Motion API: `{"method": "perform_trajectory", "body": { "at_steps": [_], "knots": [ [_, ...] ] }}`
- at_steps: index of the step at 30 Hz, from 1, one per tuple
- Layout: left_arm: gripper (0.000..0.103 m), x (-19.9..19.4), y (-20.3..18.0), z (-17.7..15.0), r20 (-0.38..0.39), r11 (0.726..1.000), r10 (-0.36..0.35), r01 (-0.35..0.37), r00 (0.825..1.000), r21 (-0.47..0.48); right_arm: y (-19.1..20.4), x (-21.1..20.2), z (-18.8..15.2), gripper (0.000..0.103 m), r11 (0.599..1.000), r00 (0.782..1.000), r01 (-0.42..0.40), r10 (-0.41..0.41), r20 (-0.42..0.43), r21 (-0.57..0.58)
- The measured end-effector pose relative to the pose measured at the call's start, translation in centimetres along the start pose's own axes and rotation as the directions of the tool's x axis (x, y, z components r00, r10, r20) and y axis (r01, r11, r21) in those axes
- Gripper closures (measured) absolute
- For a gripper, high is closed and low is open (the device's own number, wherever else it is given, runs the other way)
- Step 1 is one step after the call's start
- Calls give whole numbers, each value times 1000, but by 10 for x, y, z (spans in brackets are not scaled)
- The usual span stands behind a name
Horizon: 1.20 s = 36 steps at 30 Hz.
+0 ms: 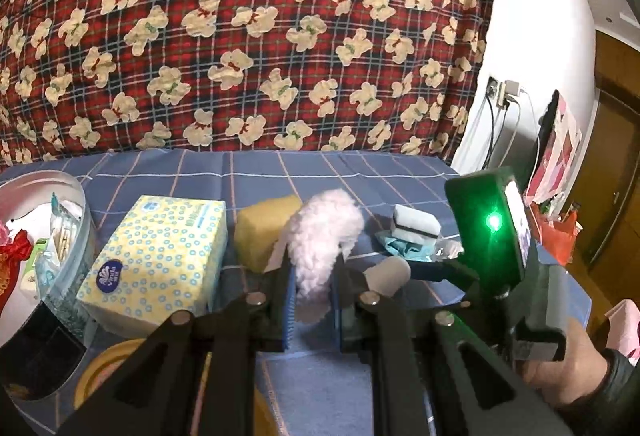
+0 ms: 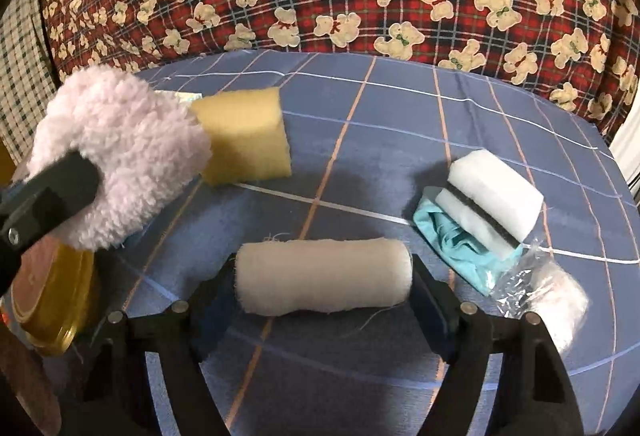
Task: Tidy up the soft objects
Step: 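Grasp the pink fluffy roll with the left tool while the right grasps the white cloth roll, then lift the pink roll with the left tool while the right tool lifts the white roll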
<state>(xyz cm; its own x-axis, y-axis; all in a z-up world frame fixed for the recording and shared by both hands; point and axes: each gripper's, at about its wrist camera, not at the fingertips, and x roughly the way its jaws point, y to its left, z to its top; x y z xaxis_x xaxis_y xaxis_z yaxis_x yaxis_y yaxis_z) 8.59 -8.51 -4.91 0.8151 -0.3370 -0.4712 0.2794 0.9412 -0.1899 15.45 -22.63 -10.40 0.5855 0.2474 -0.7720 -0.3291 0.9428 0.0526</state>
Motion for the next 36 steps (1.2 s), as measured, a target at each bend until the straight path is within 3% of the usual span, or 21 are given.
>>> {"method": "perform_trajectory", "body": {
  "at_steps": [14,36],
  "knots": [
    [91,2,-7,-6,27,1000,6,-7,1000,25,2,-39,-6,23,993,972,109,-116,205,48],
    [91,-1,-12,-10,56,998,13,-17,998,61,-1,-68,-19,23,980,913,155,-189,362,121]
  ]
}}
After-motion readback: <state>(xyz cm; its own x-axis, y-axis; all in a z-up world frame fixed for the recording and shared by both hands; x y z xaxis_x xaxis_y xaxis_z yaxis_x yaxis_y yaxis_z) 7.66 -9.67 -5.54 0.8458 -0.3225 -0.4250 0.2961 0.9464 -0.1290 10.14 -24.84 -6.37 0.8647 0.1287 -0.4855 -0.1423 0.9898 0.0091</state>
